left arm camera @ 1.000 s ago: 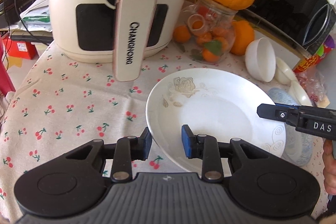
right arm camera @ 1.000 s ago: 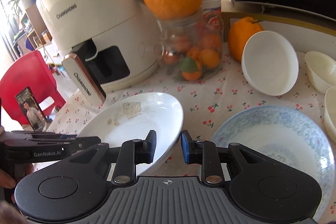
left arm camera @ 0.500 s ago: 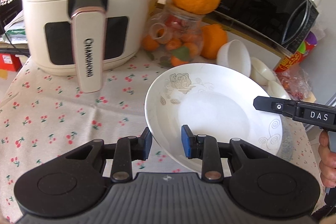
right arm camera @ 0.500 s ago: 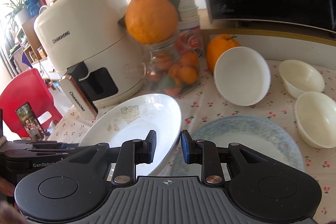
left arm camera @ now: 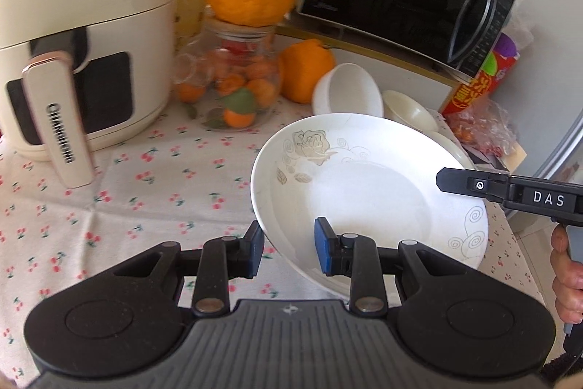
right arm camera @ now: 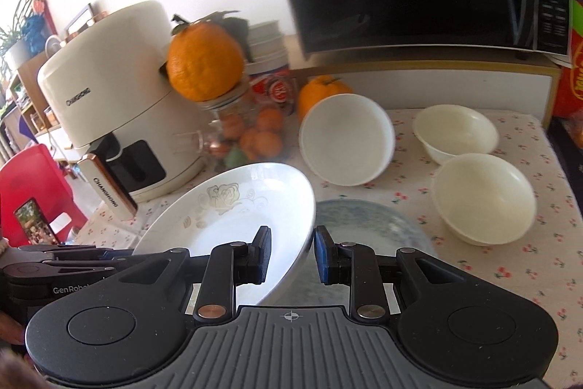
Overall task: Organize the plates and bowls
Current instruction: 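Carry the white plate with both grippers over the blue plate stack, then lower the white plate onto the stack and open both grippers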
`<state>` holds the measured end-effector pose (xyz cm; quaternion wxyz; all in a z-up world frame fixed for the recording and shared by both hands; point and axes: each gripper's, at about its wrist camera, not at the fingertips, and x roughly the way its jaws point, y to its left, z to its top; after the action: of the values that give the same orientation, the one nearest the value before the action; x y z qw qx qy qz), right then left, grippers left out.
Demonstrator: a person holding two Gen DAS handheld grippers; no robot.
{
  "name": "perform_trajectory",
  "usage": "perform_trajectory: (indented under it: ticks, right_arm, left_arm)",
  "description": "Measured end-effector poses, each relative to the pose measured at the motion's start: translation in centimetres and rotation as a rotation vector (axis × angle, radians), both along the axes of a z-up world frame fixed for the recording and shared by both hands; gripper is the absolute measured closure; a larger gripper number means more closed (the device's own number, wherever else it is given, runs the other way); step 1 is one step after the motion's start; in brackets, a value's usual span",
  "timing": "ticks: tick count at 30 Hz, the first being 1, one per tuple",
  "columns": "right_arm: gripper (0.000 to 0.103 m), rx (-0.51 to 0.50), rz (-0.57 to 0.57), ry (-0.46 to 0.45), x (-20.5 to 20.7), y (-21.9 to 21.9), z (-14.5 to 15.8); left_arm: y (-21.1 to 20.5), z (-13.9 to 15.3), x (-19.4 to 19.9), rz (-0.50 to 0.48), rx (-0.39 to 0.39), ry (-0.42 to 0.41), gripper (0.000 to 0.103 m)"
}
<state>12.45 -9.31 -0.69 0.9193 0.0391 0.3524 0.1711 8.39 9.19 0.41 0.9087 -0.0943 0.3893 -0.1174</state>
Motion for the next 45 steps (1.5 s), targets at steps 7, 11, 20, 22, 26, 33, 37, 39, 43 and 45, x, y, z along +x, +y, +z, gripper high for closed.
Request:
perform_trajectory:
  ticks: [7, 11, 20, 22, 26, 33, 37, 39, 43, 45]
  right_arm:
    - [0.078, -0.007, -0.035, 0.002, -0.6, -2.4, 0.0]
    - [0.078, -0.016, -0.052, 0.006, -0.9, -3.5, -0.2]
    - [0.078, -0.036, -0.096, 0.031, -1.3, -5.6, -0.9]
    - [0.078, -0.043, -0.102, 0.038, -1.3, -5.9, -1.1]
    - [0.078, -0.056, -0.112, 0.053, -1.2, -6.2, -1.5]
    - [0.078, -0.081, -0.124, 0.082, -1.0, -6.0, -2.0]
    - [0.078, -0.099, -0.129, 0.102, -0.8, -5.8, -2.4]
    - [0.078, -0.115, -0.127, 0.111, -0.8, -5.5, -2.6]
    - [0.078, -0.154, -0.122, 0.112, -0.8, -5.0, -3.0]
    - [0.078, -0.170, -0.122, 0.107, -0.9, -4.8, -3.0]
  left_arm:
    - [-2.4, -0.3, 0.5, -0.037, 0.012, 0.002, 0.076]
    - [-3.5, -0.5, 0.7, -0.054, 0.022, 0.001, 0.076]
    - [-5.9, -0.9, 0.8, -0.097, 0.070, -0.012, 0.076]
    - [-6.4, -1.1, 0.9, -0.104, 0.079, -0.011, 0.076]
    - [-6.9, -1.5, 0.9, -0.112, 0.091, -0.006, 0.076]
    - [-7.7, -1.6, 0.8, -0.118, 0.144, -0.026, 0.076]
    - [-8.1, -1.8, 0.6, -0.116, 0.189, -0.033, 0.076]
    - [-8.2, -2.0, 0.6, -0.115, 0.205, -0.026, 0.076]
    - [-8.3, -2.5, 0.6, -0.120, 0.223, -0.016, 0.076]
    - [-8.4, -2.5, 0.5, -0.121, 0.232, -0.020, 0.076]
